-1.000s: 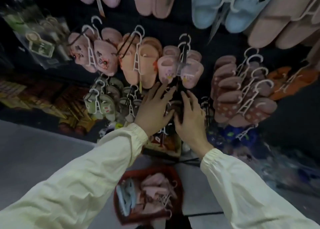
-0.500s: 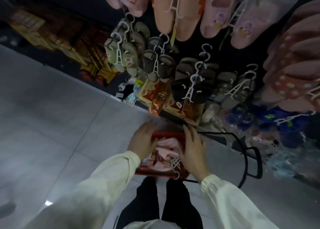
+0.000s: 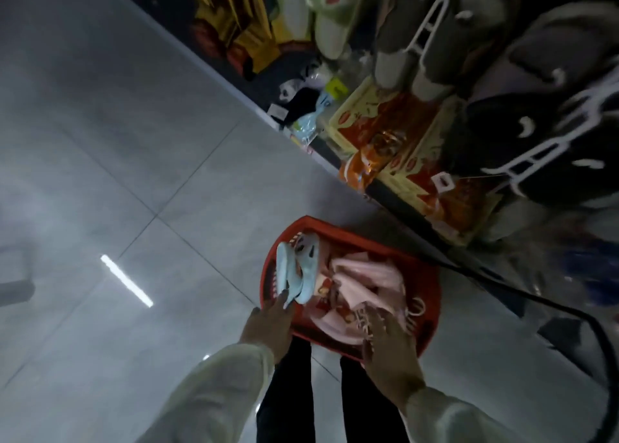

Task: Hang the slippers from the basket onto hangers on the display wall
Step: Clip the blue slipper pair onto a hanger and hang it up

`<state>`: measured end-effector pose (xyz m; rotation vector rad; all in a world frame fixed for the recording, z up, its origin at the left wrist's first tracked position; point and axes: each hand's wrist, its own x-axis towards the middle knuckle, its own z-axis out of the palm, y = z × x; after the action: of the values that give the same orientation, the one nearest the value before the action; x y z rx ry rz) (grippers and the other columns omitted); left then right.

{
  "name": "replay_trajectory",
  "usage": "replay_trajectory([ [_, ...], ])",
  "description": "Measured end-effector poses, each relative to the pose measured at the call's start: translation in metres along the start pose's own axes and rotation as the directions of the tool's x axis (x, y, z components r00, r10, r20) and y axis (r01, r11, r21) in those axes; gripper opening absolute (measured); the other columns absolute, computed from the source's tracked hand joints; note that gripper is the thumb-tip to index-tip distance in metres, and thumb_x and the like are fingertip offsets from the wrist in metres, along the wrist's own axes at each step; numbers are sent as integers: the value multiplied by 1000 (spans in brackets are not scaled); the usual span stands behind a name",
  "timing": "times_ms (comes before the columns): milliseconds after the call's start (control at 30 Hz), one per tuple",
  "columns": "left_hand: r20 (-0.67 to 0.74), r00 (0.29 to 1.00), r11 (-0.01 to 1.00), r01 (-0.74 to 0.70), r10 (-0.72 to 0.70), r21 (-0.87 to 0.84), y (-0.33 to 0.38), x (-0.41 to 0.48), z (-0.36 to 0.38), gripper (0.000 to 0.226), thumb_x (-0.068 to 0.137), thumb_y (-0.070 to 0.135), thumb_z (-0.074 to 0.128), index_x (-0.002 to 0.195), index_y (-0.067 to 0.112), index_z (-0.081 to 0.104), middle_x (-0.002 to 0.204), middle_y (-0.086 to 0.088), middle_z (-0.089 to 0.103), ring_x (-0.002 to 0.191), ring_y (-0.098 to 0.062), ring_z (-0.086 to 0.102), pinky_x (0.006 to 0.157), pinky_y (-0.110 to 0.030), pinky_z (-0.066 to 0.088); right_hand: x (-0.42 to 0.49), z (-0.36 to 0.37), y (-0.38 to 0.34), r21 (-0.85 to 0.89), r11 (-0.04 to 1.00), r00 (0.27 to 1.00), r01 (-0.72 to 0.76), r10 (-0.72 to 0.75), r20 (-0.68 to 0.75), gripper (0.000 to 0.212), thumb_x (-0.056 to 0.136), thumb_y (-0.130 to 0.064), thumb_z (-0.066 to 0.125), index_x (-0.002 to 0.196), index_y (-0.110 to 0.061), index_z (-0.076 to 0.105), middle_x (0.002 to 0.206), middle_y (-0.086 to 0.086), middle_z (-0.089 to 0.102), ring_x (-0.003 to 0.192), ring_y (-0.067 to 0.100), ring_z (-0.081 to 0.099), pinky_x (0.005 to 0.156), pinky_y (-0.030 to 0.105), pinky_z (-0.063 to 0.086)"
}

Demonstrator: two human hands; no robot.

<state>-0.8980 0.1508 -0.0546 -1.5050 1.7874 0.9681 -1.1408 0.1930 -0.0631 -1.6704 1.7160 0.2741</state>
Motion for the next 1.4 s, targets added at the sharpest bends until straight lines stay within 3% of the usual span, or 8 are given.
replay_trajectory([
  [300, 55, 998, 991, -45, 39, 122, -5, 110, 53, 56, 99, 22, 47, 152, 19, 30, 166, -7, 1, 148, -33, 22, 111, -50, 37, 42, 102, 71, 138, 949, 921, -284, 230, 314, 51, 94, -18, 56, 144, -25, 47, 147, 3, 46, 136, 23, 43, 110, 38, 40],
  [533, 105, 994, 995, -33, 22, 99, -3, 124, 77, 54, 100, 24, 48, 151, 18, 30, 162, -8, 14, 147, -41, 23, 106, -48, 43, 28, 155, 82, 215, 853, 793, -476, 310, 524, 83, 86, -20, 70, 155, -16, 23, 153, 6, 32, 141, 25, 39, 111, 35, 38],
  [733, 65, 998, 1000, -16, 16, 7, 0, 122, 82, 54, 98, 31, 51, 148, 18, 35, 159, -9, 21, 147, -42, 25, 103, -47, 48, 22, 175, 77, 94, 897, 855, -432, 374, 360, 65, 92, -7, 60, 151, -15, 33, 151, 6, 34, 139, 28, 40, 111, 32, 38],
  [867, 41, 999, 1000, -11, 12, -17, -1, 125, 77, 54, 99, 33, 52, 148, 18, 36, 158, -9, 23, 145, -42, 29, 104, -48, 48, 29, 160, 80, 323, 701, 771, -636, 562, 300, 21, 91, -3, 59, 103, -13, 72, 102, 7, 71, 100, 25, 66, 79, 20, 49],
  [1000, 8, 1000, 999, 9, -8, -46, 0, 126, 74, 56, 98, 36, 55, 148, 17, 37, 157, -8, 24, 141, -40, 36, 105, -47, 47, 36, 138, 82, 395, 542, 663, -742, 679, 315, 9, 92, -19, 64, 91, -18, 73, 98, 6, 73, 101, 30, 65, 78, 27, 41],
  [1133, 2, 1000, 998, 6, -6, -68, 5, 121, 74, 55, 98, 35, 54, 148, 17, 37, 159, -7, 23, 143, -39, 34, 107, -47, 46, 45, 134, 77, 449, 492, 665, -746, 587, 462, 9, 86, 6, 62, 83, -1, 66, 76, 10, 66, 68, 16, 64, 53, 11, 45],
  [1333, -21, 1000, 995, -8, 6, -101, 9, 104, 80, 49, 100, 32, 49, 145, 18, 39, 156, -4, 28, 130, -29, 48, 103, -40, 48, 51, 167, 89, 240, 630, 654, -738, 583, 481, 22, 96, -20, 57, 104, -3, 69, 108, 13, 69, 105, 30, 64, 87, 36, 52],
  [1400, -28, 999, 995, -18, 16, -96, 9, 98, 81, 48, 100, 32, 47, 145, 19, 40, 154, -4, 32, 125, -28, 51, 99, -39, 50, 50, 151, 79, 278, 621, 666, -733, 572, 479, 27, 101, -23, 51, 108, -2, 67, 109, 13, 67, 105, 32, 64, 82, 34, 52],
])
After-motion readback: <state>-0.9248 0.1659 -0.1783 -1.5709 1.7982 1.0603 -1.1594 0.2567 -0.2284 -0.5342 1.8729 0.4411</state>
